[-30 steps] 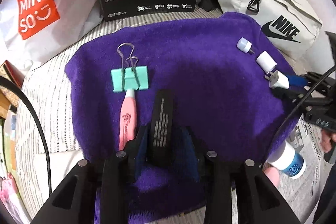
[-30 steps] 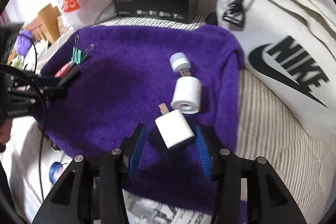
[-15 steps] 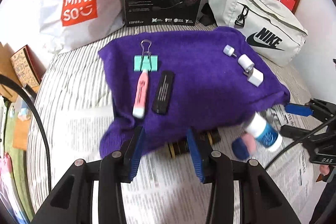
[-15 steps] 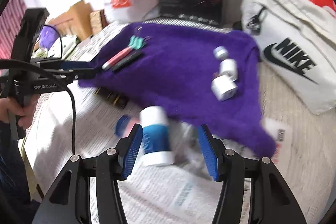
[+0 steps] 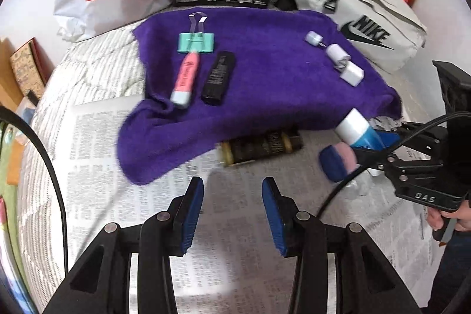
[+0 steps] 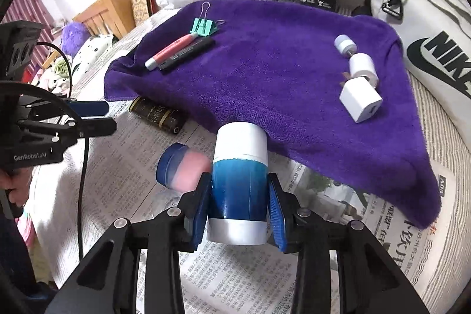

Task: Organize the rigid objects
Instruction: 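Grasp the blue-and-white bottle on the newspaper with the right tool, then hold the bottle in the right tool while the left tool grasps the blue-pink puff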

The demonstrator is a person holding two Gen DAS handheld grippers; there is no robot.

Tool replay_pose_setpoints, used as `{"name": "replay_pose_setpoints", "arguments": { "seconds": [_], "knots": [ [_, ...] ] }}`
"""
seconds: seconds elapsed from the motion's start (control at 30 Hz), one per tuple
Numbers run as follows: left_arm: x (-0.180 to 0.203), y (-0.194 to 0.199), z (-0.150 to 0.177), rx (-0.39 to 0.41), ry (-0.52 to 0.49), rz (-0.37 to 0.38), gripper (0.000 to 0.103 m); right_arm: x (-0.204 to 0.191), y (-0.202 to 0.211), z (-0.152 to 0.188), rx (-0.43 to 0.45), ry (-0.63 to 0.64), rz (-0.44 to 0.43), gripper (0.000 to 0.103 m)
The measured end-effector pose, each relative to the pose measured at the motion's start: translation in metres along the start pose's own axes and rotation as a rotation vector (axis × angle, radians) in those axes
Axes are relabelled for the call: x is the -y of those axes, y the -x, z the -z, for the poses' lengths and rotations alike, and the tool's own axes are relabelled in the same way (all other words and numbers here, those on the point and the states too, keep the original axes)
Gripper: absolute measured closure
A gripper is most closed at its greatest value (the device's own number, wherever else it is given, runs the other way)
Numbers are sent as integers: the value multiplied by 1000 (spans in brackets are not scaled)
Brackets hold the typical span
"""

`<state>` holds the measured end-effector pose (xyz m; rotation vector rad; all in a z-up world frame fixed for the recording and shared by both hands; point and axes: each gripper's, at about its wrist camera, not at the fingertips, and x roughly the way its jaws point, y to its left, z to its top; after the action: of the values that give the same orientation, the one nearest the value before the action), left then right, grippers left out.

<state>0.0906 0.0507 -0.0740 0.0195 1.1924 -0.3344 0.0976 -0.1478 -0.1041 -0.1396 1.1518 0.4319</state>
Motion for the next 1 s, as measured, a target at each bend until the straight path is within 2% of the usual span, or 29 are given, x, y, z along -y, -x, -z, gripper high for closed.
{"name": "replay_pose_setpoints", "arguments": {
  "seconds": [0.13, 0.33, 0.43, 0.6, 0.87, 1.0],
  "knots": [
    [13, -3, -2, -1, -27, 23, 63, 14, 13, 10, 13, -51, 3, 66],
    [33, -10, -6, -10, -49, 55, 64, 42, 44, 33, 39, -122, 56, 67],
    [47, -13, -9, -14, -69, 65, 63, 55, 53, 45, 43, -159, 88, 67],
    [73, -17, -18, -22, -92, 79, 63, 75, 62, 64, 47, -223, 95, 67],
    [96, -45, -28, -96, -77, 70, 60, 85, 64, 78, 56, -267, 77, 67],
    [93, -48, -24, -113, -108, -22, 60, 84, 62, 81, 62, -269, 72, 67]
  ]
}}
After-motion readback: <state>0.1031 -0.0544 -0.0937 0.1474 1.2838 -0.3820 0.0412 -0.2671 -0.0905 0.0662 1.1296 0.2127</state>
